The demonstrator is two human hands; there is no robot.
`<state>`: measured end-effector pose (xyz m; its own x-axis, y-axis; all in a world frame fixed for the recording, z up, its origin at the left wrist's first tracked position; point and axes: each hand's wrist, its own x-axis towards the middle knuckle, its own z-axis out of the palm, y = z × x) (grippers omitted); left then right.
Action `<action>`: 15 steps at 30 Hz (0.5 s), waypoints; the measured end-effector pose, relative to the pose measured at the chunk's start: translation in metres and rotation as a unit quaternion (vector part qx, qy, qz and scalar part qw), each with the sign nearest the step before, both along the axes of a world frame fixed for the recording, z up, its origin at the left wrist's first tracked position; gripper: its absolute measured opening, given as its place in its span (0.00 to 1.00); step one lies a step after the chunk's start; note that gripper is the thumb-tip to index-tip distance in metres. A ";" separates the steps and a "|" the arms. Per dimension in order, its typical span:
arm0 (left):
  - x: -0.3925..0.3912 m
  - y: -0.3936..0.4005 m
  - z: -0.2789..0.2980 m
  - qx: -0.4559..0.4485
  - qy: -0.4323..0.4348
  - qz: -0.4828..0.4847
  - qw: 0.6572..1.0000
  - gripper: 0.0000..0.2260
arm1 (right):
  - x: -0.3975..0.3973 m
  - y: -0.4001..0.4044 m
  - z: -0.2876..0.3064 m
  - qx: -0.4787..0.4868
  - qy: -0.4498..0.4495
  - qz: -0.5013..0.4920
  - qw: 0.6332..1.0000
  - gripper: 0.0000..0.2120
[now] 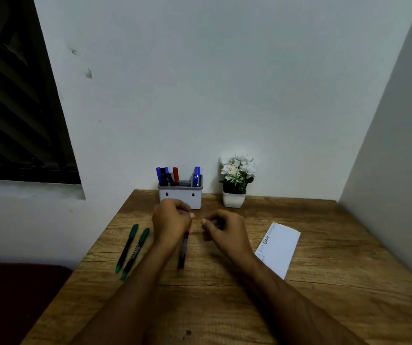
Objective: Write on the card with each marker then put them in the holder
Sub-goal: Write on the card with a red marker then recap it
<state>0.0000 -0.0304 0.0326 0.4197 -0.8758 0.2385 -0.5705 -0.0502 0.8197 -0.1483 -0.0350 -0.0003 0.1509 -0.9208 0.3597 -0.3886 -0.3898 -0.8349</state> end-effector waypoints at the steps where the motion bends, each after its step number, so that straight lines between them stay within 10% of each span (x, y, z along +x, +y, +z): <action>1: -0.005 0.000 0.004 -0.007 0.086 -0.012 0.996 0.06 | -0.002 0.002 0.003 0.022 -0.013 0.009 1.000 0.03; 4: -0.020 0.002 0.013 -0.019 0.312 -0.022 0.950 0.06 | -0.010 0.009 0.010 0.058 -0.015 0.043 0.997 0.09; 15: -0.072 0.000 0.009 0.094 0.569 -0.103 0.810 0.08 | -0.052 0.013 0.013 0.123 0.010 0.002 0.992 0.19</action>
<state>-0.0716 -0.0305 0.0411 0.1151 -0.9309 -0.3466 0.5375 -0.2351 0.8098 -0.1999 -0.0216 0.0124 0.1592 -0.9798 0.1207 -0.4049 -0.1763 -0.8972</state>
